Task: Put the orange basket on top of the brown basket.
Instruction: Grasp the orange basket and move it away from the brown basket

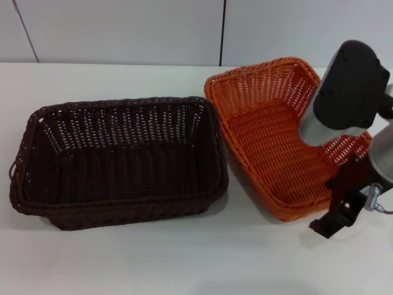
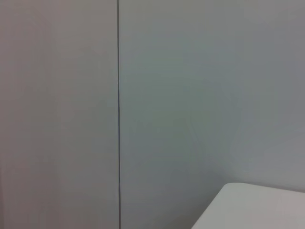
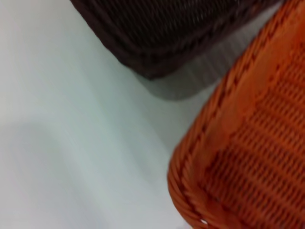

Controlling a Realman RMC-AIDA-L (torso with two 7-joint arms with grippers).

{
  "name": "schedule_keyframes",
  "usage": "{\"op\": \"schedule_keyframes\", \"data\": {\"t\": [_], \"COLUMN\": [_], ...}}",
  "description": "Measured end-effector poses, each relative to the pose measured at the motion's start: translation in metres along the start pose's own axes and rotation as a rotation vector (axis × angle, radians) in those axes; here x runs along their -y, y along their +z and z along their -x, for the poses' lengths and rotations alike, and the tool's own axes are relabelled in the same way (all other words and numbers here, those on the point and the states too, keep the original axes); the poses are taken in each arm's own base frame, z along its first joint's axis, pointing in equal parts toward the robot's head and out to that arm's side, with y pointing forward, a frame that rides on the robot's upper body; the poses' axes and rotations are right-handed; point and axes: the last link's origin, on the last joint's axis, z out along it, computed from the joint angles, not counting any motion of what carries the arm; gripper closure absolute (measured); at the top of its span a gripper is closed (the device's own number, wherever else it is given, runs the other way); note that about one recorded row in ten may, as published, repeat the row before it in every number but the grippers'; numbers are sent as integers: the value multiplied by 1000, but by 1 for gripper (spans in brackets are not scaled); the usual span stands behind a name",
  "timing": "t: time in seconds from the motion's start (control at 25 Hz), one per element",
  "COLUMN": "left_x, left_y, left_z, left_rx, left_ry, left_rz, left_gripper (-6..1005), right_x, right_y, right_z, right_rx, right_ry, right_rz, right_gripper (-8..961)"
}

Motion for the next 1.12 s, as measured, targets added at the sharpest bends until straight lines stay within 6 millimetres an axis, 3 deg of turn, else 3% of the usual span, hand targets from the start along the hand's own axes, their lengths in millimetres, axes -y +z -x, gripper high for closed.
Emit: {"op": "schedule_keyframes", "data": {"t": [0.56,0.88,1.0,1.12], "left_x": [3,8,8,8], "left_y": [-1,-2,-2,-2], "left_z": [3,5,5,5], "left_rx": [17,26,29,30], "left_ry": [5,1,4,4], "left_rz": [-7,-28,-30,-31], "left_gripper": [220,221,221,222], "right_x": [15,14,15,15], "right_y": [31,39,28,18], "right_z": [1,6,16,22], "right_rx": [-28,-30,29,69], "right_ry": [14,3,19,27], "right_rz": [-53,-81,-114,-137], "right_gripper": [180,501,612,626]}}
